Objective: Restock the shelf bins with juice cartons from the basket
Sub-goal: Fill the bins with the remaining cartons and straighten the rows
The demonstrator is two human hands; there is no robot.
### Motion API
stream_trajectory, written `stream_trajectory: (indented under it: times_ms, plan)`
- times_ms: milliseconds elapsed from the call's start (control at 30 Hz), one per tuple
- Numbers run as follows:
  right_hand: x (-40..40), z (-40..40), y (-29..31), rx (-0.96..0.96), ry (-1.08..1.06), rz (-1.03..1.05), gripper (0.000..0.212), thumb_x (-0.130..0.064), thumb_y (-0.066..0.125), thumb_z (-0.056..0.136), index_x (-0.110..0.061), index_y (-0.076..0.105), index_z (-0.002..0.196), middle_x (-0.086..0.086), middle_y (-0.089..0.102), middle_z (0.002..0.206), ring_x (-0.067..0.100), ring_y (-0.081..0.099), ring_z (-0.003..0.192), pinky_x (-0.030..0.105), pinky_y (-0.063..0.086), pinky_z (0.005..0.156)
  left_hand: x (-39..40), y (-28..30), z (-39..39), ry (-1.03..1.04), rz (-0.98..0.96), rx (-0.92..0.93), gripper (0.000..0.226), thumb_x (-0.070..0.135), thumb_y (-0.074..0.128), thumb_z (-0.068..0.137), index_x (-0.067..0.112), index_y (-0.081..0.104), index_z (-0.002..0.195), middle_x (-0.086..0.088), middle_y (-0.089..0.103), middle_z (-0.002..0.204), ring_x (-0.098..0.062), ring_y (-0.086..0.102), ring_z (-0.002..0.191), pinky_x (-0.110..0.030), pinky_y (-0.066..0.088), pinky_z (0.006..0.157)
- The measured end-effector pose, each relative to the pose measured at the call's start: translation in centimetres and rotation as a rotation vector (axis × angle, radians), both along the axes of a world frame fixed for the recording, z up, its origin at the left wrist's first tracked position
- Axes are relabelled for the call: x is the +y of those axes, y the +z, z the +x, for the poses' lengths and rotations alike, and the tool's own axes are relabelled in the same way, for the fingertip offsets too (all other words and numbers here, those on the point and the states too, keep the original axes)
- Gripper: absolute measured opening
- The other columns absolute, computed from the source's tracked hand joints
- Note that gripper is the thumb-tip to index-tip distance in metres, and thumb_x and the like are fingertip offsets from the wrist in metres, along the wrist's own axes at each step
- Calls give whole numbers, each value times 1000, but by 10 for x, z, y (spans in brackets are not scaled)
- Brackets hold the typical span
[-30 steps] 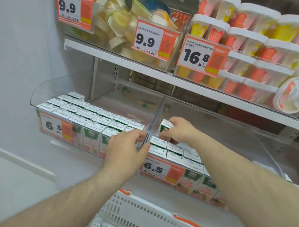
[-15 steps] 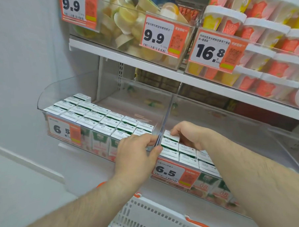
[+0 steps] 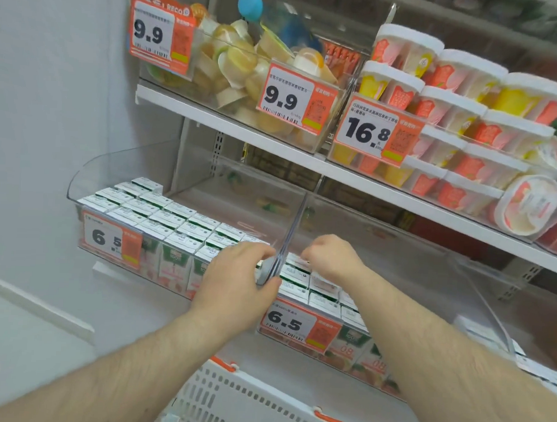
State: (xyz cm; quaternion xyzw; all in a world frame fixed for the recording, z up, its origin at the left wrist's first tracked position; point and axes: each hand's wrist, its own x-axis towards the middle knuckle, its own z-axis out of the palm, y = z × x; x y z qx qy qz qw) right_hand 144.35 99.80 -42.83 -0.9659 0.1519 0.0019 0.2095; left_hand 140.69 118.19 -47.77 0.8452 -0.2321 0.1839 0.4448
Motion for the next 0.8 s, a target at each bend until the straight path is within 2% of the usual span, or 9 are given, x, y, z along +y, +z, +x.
stream_trajectory:
  times_ms: [67, 133, 200, 267, 367, 467, 567, 700, 800]
  plan:
    - [3, -23, -2, -252, -57, -69, 11, -23, 54, 84, -19, 64, 85, -2, 64, 82, 23, 59, 80, 35, 53, 72, 4, 1, -3, -31, 113, -230, 25, 28, 63, 83, 19, 65, 106, 8, 63, 97, -16, 59, 93, -36, 50, 83]
    - [11, -53, -8, -566, 29, -152, 11, -20, 54, 82, -16, 62, 76, -3, 62, 72, 20, 56, 73, 32, 47, 65, 9, 0, -10, -104, 217, -365, 25, 29, 54, 78, 18, 65, 98, 7, 64, 86, -18, 62, 80, -33, 51, 72]
    - [23, -85, -20, -829, 192, -160, 16, -20, 52, 77, -12, 58, 65, -4, 56, 61, 13, 46, 63, 28, 36, 59, 12, -6, -20, -195, 305, -392, 27, 29, 51, 76, 20, 65, 98, 9, 65, 80, -18, 63, 73, -31, 50, 69]
    - [33, -113, -40, -891, 325, -95, 18, -23, 49, 72, -13, 56, 59, -6, 51, 56, 8, 39, 58, 23, 30, 56, 16, -13, -35, -289, 413, -337, 26, 26, 54, 75, 24, 64, 100, 8, 66, 79, -20, 64, 74, -32, 50, 65]
    - [36, -144, -83, -746, 378, -28, 21, -28, 49, 71, -13, 59, 60, -8, 51, 57, 11, 46, 57, 25, 39, 55, 16, -32, -54, -427, 659, -145, 17, 26, 55, 83, 25, 59, 100, 7, 66, 90, -22, 62, 85, -33, 46, 68]
    - [35, -164, -125, -477, 312, 54, 22, -27, 51, 75, -12, 64, 66, -3, 62, 63, 19, 56, 63, 33, 48, 59, 17, -55, -63, -458, 881, 54, 26, 28, 51, 87, 30, 59, 111, 10, 66, 104, -18, 61, 98, -33, 49, 79]
    - [28, -173, -160, -219, 232, 80, 12, -17, 58, 82, -15, 65, 73, -2, 65, 72, 21, 58, 72, 35, 50, 67, 18, -88, -66, -462, 1024, 233, 31, 26, 51, 90, 29, 61, 119, 7, 64, 117, -18, 58, 108, -31, 48, 87]
    - [16, -183, -211, 152, 167, 109, 13, -14, 54, 87, -17, 64, 78, 0, 69, 90, 20, 62, 87, 31, 51, 76, 17, -148, -79, -493, 1052, 481, 29, 24, 53, 91, 25, 63, 118, 2, 63, 122, -18, 56, 108, -30, 47, 90]
    - [4, -193, -251, 558, 181, 170, 23, -23, 54, 95, -4, 67, 98, 9, 66, 103, 24, 61, 89, 33, 50, 77, 15, -195, -92, -500, 1036, 675, 27, 21, 53, 92, 22, 64, 117, 3, 63, 120, -17, 56, 110, -30, 43, 98]
